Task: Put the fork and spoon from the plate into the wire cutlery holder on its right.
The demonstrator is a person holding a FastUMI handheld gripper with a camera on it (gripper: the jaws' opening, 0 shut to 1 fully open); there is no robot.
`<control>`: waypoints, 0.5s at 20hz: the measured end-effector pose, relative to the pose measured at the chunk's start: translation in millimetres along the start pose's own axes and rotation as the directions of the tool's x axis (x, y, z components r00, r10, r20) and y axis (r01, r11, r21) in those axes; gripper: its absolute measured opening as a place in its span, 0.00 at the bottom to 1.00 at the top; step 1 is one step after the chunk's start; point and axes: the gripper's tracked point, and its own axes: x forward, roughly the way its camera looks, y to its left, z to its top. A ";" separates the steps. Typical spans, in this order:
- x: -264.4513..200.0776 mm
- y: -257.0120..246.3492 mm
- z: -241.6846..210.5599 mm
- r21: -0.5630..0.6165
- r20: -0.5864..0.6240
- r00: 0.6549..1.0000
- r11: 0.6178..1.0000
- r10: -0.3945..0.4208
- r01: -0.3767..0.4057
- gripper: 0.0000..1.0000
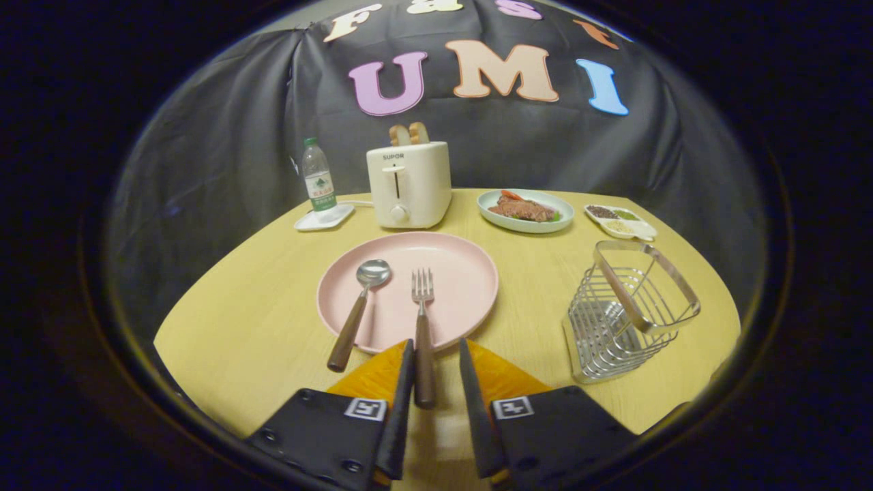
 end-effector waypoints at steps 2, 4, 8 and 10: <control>5.6 4.6 -3.7 0.022 -0.025 0.999 0.999 0.028 -0.028 0.24; 2.3 3.5 -5.3 0.041 -0.045 0.999 0.999 0.021 -0.019 0.21; 2.2 2.3 -0.7 0.044 -0.070 0.997 0.999 0.017 -0.014 0.16; 2.1 -7.4 1.9 0.028 -0.067 0.998 0.999 -0.017 0.019 0.13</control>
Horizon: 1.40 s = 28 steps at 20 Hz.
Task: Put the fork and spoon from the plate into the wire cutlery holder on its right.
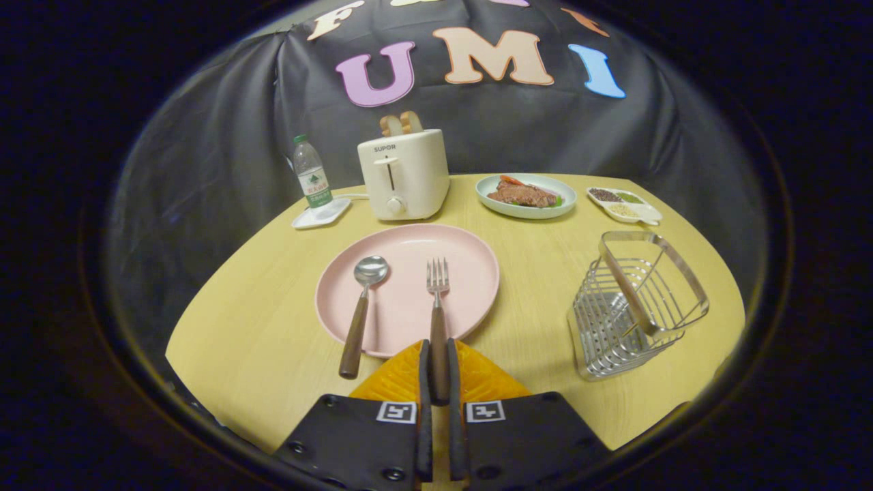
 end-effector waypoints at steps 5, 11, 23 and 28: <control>-9.4 2.6 14.4 -0.003 0.003 1.000 1.000 0.025 -0.025 0.05; -50.3 -9.9 48.7 -0.026 -0.002 0.998 0.998 0.062 -0.062 0.05; -140.3 -110.4 85.2 -0.084 -0.181 0.983 0.996 -0.006 -0.009 0.05; -158.9 -135.3 82.8 -0.114 -0.289 0.956 0.993 -0.044 0.011 0.05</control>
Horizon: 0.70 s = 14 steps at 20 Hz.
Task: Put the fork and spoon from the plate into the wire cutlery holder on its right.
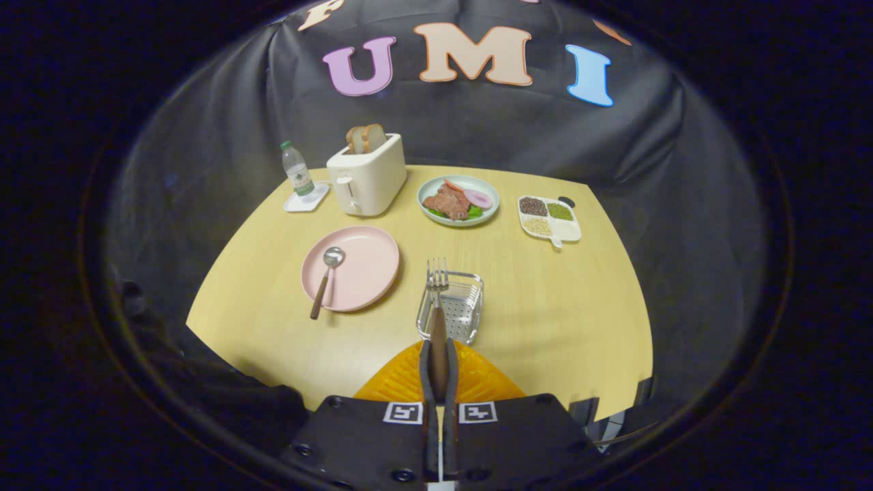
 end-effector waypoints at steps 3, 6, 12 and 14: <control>3.2 -0.8 -10.6 0.016 -0.100 0.995 1.000 0.014 -0.013 0.05; 14.9 -5.2 -10.6 0.006 -0.151 0.989 1.000 0.004 -0.003 0.05; 45.7 -3.8 -13.4 -0.040 -0.255 0.967 0.999 -0.006 -0.005 0.06; 52.4 -2.1 -13.5 -0.025 -0.281 0.960 1.000 -0.001 -0.007 0.07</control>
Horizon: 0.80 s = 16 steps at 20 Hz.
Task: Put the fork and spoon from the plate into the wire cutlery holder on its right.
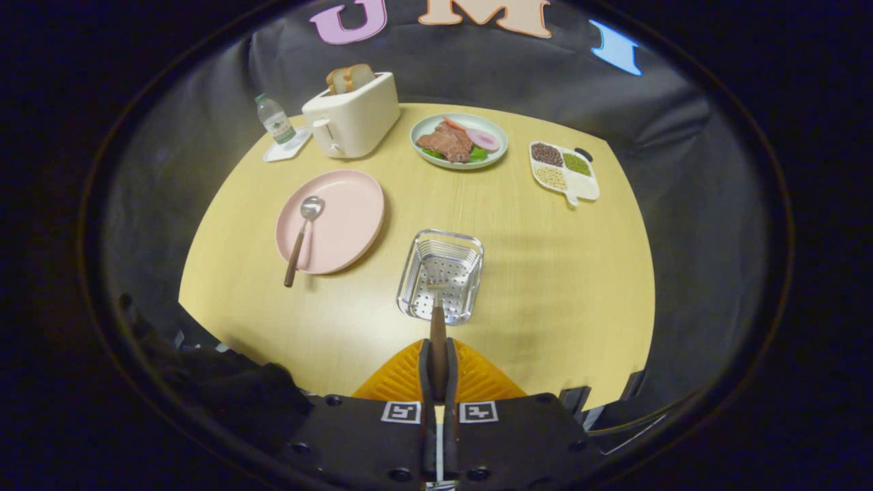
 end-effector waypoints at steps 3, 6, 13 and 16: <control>5.2 0.7 3.9 0.031 -0.016 1.000 1.000 -0.005 0.005 0.11; 2.1 4.6 6.8 0.073 -0.009 1.000 0.997 0.016 -0.016 0.26; -18.0 5.1 23.9 0.146 0.106 0.994 0.989 0.018 -0.033 0.99; -27.3 14.0 35.1 0.132 0.194 0.981 0.990 0.021 -0.047 0.99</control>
